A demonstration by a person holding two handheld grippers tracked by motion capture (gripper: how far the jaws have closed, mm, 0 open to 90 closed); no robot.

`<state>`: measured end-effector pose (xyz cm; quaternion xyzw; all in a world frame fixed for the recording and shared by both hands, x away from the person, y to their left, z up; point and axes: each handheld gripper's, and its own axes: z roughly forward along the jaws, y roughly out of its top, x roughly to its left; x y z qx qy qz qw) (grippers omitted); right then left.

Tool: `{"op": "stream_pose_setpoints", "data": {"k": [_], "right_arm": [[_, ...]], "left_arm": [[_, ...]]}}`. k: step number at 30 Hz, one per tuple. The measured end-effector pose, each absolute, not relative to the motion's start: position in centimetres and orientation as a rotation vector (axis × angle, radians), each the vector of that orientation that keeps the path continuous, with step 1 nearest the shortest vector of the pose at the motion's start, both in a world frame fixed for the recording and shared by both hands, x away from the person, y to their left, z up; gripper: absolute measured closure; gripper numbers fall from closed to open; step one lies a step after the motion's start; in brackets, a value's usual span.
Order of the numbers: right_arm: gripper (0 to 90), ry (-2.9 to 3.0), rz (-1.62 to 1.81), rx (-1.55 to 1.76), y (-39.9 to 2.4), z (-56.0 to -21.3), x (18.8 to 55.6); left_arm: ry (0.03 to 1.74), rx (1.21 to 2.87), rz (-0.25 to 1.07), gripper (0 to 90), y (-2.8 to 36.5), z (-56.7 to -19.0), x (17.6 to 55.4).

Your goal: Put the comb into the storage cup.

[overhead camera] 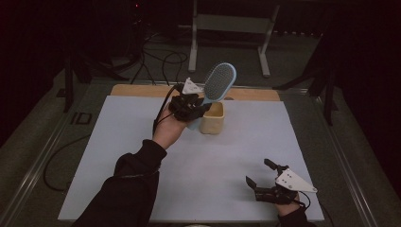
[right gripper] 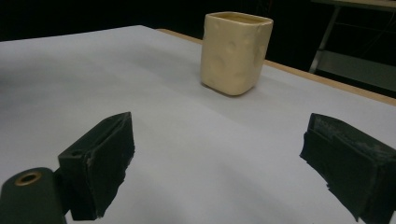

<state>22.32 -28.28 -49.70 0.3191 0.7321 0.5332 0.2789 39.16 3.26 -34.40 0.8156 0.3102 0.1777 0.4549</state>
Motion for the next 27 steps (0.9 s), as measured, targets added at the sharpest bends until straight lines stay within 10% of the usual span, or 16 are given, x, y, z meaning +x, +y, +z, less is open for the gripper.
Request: {"op": "stream_pose_setpoints", "data": {"k": [27], "right_arm": [[9.0, 1.950, 1.447, 0.876, -28.7, -49.7, 22.4]], "left_arm": [[0.751, 1.836, 0.428, 70.1, 0.3, -34.8, 43.2]]}}
